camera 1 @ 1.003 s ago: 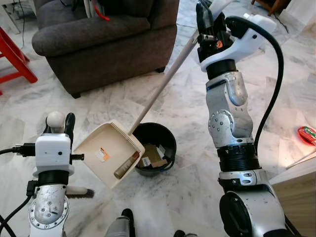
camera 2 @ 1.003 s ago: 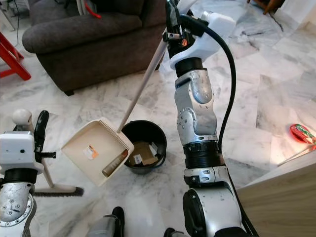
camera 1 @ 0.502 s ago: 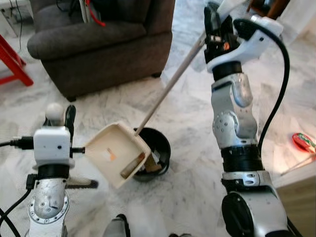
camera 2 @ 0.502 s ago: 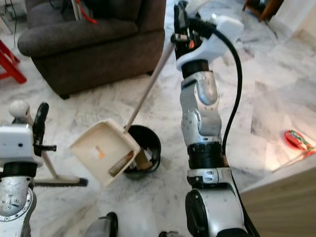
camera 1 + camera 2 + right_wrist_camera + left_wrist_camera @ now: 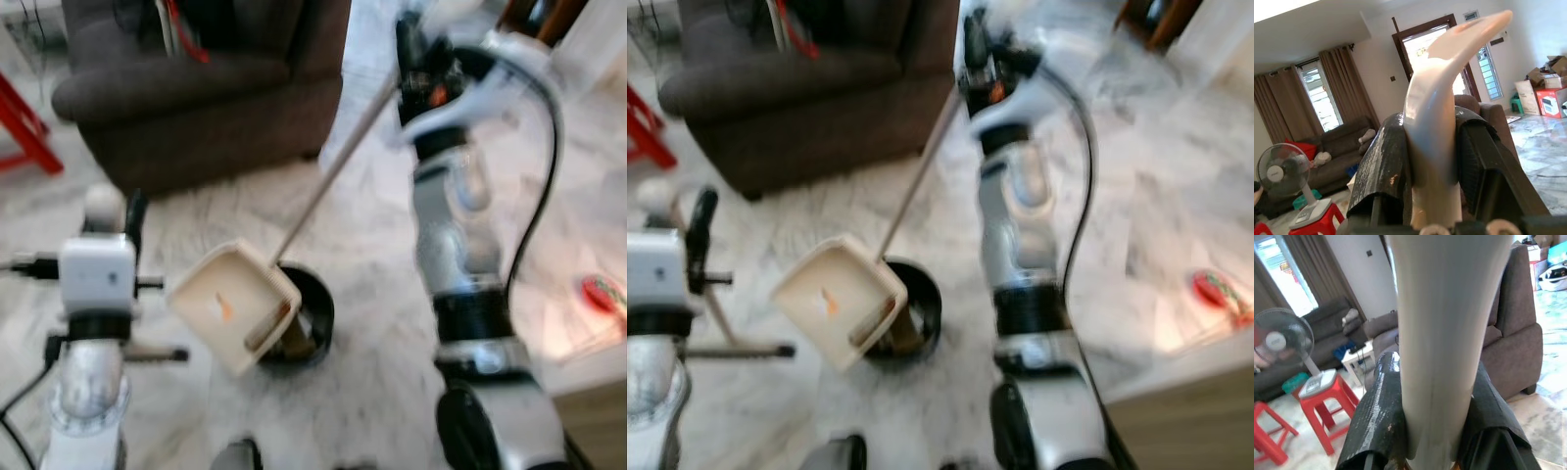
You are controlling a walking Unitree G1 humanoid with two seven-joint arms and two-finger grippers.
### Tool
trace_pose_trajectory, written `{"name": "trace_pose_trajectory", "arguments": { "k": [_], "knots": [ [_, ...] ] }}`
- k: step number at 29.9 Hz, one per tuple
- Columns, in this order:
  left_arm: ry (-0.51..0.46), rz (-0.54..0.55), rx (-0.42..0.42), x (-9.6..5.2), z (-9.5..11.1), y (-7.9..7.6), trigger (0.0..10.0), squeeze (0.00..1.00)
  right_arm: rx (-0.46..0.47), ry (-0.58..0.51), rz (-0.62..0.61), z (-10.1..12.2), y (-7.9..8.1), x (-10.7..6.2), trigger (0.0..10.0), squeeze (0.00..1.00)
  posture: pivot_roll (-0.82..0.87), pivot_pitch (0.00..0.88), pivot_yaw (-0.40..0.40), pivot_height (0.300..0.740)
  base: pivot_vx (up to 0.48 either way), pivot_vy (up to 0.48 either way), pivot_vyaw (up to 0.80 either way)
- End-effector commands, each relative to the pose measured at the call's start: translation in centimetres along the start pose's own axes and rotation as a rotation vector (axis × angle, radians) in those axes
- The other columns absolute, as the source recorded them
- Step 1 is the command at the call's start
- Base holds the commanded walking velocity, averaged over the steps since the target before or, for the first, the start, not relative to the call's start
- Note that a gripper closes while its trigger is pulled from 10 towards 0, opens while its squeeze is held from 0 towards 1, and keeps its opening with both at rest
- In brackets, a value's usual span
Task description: Sweep floor
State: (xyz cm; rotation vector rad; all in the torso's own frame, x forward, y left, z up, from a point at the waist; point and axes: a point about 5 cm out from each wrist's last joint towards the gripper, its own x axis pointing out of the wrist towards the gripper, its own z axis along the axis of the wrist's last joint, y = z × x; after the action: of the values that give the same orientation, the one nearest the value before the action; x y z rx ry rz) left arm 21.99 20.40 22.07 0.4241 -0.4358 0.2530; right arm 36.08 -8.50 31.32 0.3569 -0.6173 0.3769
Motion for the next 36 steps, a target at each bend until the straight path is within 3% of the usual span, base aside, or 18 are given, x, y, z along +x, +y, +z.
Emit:
{"name": "trace_pose_trajectory", "arguments": {
  "k": [1,14,22,27,36],
  "knots": [
    [-0.057,0.005,0.006,-0.1,1.3,0.1,10.0,0.0,0.022,-0.088,-0.007,1.9,-0.2,0.4,10.0,0.0,0.14,0.207,-0.042,0.74,0.292,0.0,0.0],
    [-0.051,0.0,0.011,-0.1,1.3,0.1,10.0,0.0,0.022,-0.084,-0.006,1.8,-0.2,0.3,10.0,0.0,0.14,0.213,-0.043,0.74,0.289,0.0,0.0],
    [-0.059,-0.01,0.025,0.0,1.4,0.2,10.0,0.0,0.024,-0.081,-0.008,1.8,-0.2,0.3,10.0,0.0,0.14,0.218,-0.042,0.74,0.0,0.0,0.0],
    [-0.086,-0.043,0.071,0.4,2.0,0.5,10.0,0.0,0.024,-0.078,-0.009,1.7,-0.3,0.2,10.0,0.0,0.15,0.219,-0.042,0.74,0.0,0.0,0.0],
    [-0.13,-0.135,0.146,0.7,2.7,-0.3,10.0,0.0,0.027,-0.076,-0.009,1.6,-0.2,0.1,10.0,0.0,0.15,0.221,-0.038,0.74,0.0,0.0,0.0]
  ]
}}
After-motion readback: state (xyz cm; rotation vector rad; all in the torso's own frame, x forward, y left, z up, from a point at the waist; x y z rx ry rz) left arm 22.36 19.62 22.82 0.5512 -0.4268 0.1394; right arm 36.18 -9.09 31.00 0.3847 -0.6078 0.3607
